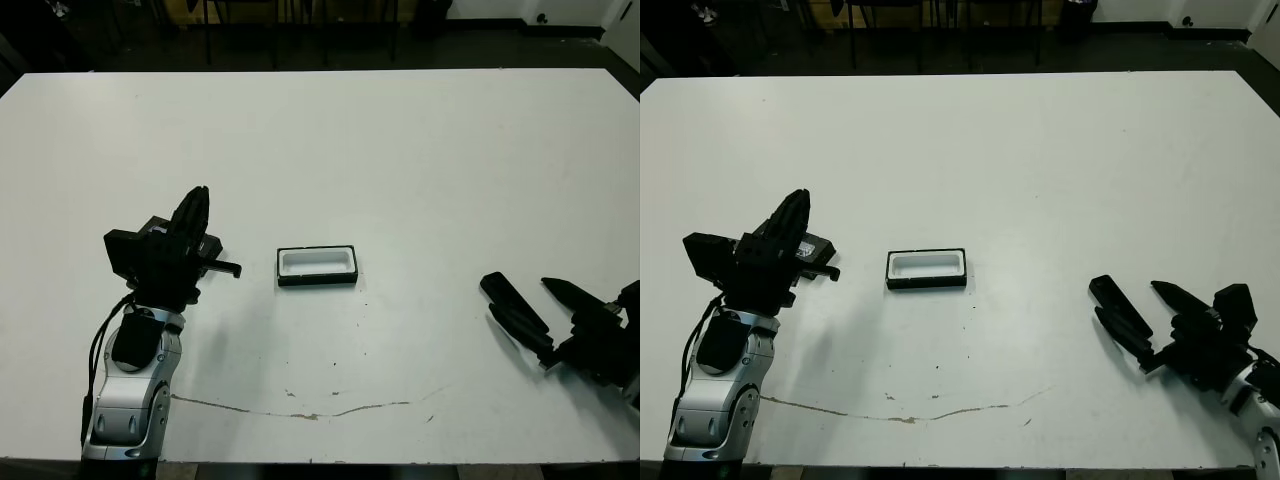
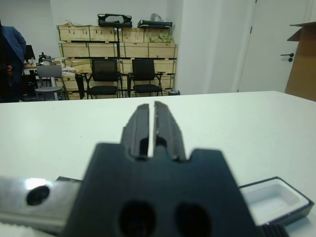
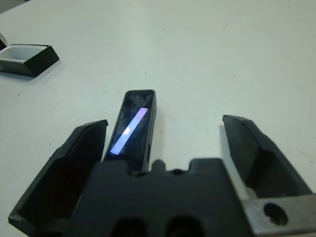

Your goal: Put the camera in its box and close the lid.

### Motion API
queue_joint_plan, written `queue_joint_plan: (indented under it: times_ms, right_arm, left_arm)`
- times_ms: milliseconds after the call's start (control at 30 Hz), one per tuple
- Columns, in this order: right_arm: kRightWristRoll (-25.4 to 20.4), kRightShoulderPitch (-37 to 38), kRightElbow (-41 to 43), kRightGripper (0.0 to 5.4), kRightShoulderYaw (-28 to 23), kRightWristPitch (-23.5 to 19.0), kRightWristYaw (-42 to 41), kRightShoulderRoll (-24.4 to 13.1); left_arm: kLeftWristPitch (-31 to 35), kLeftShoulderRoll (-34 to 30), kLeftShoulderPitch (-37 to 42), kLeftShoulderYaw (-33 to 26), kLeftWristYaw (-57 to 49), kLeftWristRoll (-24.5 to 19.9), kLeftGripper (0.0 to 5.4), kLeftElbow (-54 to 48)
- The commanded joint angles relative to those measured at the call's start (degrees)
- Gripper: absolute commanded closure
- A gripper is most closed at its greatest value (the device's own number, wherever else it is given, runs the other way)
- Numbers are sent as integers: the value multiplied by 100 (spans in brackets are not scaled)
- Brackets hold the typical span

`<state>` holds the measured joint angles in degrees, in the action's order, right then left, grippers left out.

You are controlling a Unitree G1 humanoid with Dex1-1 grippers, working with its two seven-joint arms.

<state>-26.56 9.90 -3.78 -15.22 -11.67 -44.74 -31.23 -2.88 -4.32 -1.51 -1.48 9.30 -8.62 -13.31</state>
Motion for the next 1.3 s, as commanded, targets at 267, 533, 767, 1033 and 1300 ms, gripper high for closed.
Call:
queue_joint_plan:
  times_ms: [267,533,767,1033,1300]
  right_arm:
    - [367,498,86,2,477,-451,419,99]
    - [574,627,20,2,738,-205,190,-78]
    - [508,623,-140,24,717,-389,289,-30]
    - [-205,1180,1133,160,317,-1478,1286,368]
    - [-176,1271,1667,303,385,-2134,1838,292]
  left_arm:
    - [63,-75,-62,-39,30,26,540,62]
    - [51,-99,-75,-40,29,63,540,31]
    - [137,-94,-80,-65,14,-1,540,-14]
    - [103,-96,-69,-92,50,-14,540,-26]
    - [133,-72,-69,-98,19,-12,540,-80]
